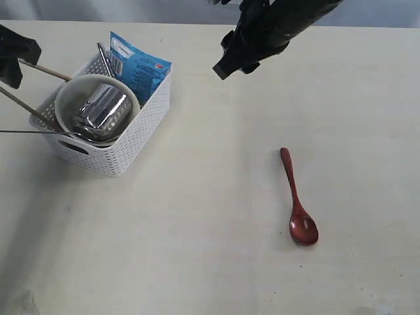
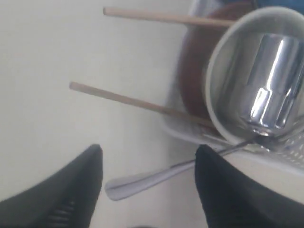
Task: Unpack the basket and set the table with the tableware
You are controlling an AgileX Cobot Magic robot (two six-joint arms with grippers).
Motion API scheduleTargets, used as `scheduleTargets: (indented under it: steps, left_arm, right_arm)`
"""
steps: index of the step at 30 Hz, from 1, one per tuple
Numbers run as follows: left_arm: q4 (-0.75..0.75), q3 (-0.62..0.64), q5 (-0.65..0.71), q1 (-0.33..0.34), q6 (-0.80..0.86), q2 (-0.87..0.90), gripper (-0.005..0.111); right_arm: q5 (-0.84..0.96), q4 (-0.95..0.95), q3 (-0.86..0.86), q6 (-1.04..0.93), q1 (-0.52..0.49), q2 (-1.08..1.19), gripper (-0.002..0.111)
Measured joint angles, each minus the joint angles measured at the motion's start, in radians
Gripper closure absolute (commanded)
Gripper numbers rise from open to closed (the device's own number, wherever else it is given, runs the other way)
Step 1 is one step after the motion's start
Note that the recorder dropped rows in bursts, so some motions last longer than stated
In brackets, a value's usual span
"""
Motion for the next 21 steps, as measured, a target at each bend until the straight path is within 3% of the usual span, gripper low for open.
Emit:
scheduleTargets:
  steps: [7, 12, 21]
  left_arm:
    - [-0.063, 0.011, 0.113, -0.031, 0.189, -0.001, 0.053]
    - [0.003, 0.011, 0.171, -0.082, 0.376, -0.001, 0.053]
    - [0.146, 0.027, 0.175, -0.087, 0.7, -0.001, 0.053]
  right_arm:
    - [0.0, 0.0, 0.0, 0.0, 0.0, 0.0, 0.054]
    - [0.0, 0.0, 0.0, 0.0, 0.0, 0.0, 0.054]
    - [0.0, 0.0, 0.0, 0.011, 0.0, 0.0, 0.054]
